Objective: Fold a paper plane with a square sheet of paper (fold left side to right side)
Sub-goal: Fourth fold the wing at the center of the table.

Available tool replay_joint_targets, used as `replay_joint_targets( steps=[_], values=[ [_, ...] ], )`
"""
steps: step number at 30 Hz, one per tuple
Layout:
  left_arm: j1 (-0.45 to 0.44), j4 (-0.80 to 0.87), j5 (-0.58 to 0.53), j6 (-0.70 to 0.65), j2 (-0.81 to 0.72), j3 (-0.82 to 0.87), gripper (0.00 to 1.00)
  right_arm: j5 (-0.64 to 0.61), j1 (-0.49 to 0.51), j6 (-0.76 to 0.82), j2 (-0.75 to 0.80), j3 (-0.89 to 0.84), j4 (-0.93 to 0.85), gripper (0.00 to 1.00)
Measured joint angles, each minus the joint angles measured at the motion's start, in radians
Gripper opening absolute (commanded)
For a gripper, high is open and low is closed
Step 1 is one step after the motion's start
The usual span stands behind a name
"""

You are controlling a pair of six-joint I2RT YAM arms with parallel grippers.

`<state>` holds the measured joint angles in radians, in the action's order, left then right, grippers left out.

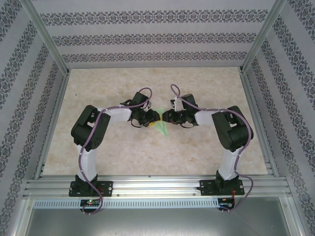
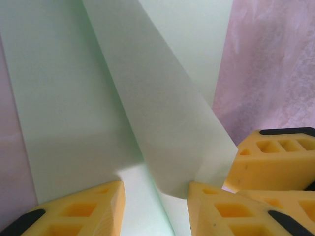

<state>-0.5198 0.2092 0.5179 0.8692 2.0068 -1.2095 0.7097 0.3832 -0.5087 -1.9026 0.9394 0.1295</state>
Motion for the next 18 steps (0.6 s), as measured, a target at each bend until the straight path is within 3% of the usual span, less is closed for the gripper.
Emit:
replay_joint_targets(
  steps=[11,18],
  values=[
    [0.000,0.000,0.000,0.000,0.000,0.000,0.40,0.027,0.000,-0.029,-0.027,0.004,0.030,0.08],
    [0.000,0.000,0.000,0.000,0.000,0.000,0.40,0.029,-0.010,-0.024,-0.027,0.010,0.021,0.06]
  ],
)
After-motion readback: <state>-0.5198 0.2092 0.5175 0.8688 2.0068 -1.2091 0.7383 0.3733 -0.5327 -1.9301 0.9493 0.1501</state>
